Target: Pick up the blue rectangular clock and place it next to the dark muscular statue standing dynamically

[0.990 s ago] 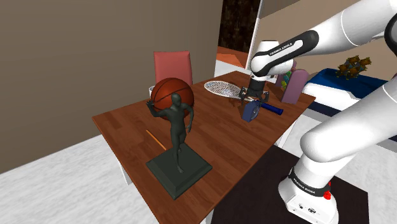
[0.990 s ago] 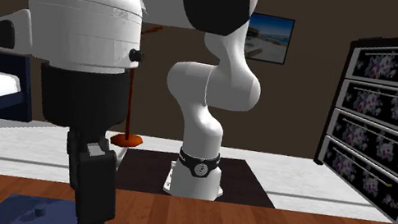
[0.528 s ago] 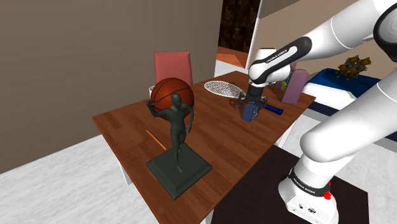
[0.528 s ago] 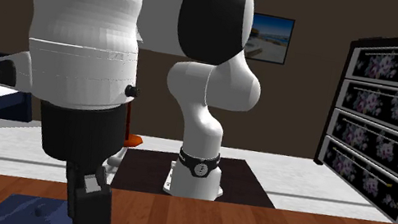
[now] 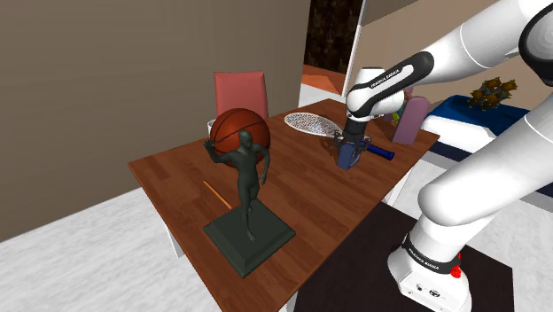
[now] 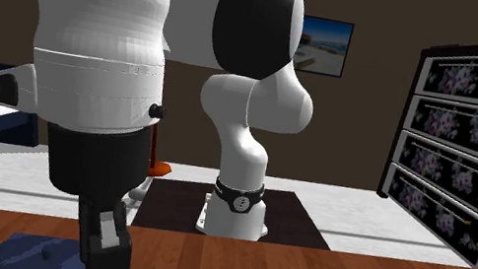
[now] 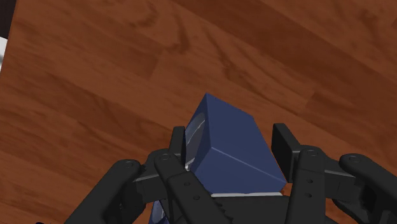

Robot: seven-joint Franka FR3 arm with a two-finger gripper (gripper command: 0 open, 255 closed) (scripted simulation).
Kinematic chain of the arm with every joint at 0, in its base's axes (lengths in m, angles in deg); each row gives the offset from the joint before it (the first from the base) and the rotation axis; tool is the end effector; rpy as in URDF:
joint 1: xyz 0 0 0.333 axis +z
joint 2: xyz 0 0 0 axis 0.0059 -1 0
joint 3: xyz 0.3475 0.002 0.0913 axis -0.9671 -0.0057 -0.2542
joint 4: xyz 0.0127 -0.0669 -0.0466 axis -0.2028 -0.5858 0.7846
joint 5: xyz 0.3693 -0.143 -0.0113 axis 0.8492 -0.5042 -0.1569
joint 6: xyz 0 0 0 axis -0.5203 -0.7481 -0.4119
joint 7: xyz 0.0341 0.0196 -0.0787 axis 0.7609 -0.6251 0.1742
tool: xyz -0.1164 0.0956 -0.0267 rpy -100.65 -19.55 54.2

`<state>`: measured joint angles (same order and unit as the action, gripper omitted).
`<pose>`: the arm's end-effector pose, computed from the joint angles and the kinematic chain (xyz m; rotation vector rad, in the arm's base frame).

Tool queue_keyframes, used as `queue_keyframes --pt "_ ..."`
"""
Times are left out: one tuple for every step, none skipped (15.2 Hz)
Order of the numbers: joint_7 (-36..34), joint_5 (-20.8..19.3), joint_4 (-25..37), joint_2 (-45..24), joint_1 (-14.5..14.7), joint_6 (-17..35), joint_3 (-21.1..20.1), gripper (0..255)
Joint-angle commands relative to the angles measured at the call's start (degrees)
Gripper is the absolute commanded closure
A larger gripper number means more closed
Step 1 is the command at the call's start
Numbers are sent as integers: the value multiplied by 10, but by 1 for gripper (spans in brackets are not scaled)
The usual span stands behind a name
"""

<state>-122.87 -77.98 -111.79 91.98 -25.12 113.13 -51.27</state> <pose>0.3543 -0.1862 0.3384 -2.6470 1.6811 -0.0017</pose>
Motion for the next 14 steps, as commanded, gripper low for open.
queue_keyframes --pt "0 0 0 0 0 0 0 255" --pt "0 0 0 0 0 0 0 255" --pt "0 0 0 0 0 0 0 255" --pt "0 0 0 0 0 0 0 255" --pt "0 0 0 0 0 0 0 255" --pt "0 0 0 0 0 0 0 255" --pt "0 0 0 0 0 0 0 255" --pt "0 0 0 0 0 0 0 255" --pt "0 0 0 0 0 0 0 255" --pt "0 0 3 6 0 -9 0 255" --pt "0 0 7 11 0 -18 0 255" --pt "-1 -1 11 17 0 -27 -1 255" --pt "-1 -1 15 22 0 -37 -1 255" --pt "-1 -1 18 27 0 -46 -1 255"
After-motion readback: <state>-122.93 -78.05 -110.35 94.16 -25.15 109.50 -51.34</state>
